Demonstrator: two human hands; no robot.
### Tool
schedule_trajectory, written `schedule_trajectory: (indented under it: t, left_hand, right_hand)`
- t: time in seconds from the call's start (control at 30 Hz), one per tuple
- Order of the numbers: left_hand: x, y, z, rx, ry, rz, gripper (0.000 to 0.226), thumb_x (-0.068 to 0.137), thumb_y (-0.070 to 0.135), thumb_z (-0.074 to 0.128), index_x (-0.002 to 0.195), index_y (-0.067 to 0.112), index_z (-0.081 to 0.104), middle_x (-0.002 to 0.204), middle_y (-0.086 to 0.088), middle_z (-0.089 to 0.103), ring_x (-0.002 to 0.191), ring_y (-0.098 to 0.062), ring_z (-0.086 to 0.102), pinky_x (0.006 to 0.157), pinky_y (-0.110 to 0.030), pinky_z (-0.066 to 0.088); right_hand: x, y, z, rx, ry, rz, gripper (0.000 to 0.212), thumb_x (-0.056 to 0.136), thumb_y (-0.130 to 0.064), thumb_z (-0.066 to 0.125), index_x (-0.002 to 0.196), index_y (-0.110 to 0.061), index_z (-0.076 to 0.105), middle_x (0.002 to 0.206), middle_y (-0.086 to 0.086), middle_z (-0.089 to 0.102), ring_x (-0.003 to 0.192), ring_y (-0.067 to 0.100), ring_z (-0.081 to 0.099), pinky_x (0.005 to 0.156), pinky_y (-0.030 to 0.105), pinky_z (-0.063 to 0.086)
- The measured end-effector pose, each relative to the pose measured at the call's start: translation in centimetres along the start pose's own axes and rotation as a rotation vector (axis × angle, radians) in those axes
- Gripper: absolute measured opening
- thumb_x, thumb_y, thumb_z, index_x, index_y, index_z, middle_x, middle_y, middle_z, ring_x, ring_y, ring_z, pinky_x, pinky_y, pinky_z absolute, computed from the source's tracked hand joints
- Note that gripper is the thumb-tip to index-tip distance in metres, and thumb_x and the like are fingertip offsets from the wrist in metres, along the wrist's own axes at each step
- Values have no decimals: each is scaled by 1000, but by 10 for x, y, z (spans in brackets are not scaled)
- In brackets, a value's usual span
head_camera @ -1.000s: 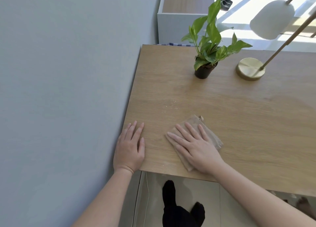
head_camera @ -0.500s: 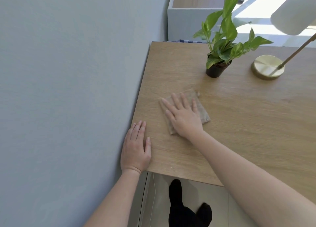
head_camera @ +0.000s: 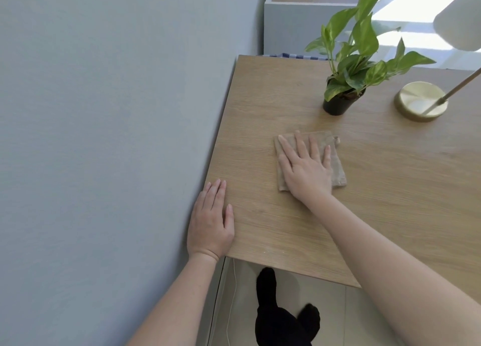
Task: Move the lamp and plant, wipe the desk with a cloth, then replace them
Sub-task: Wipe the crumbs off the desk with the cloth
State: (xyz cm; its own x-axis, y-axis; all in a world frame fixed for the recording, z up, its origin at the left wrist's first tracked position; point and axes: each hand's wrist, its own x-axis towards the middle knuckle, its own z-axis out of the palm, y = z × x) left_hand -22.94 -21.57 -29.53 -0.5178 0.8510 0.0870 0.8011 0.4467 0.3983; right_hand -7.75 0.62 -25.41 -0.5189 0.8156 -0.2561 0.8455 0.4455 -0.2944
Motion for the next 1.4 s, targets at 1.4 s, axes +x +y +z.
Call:
schedule_trajectory:
  t: [1.4]
  left_hand:
    - [5, -4, -4, 33, 4, 6, 58, 106, 25, 44, 162, 12, 44, 169, -4, 42, 161, -22, 31, 132, -43, 24]
  right_hand:
    - [-24, -11, 20, -128, -113, -546, 54, 113, -62, 10, 166, -57, 2, 178, -17, 5, 166, 17, -3, 133, 55, -2]
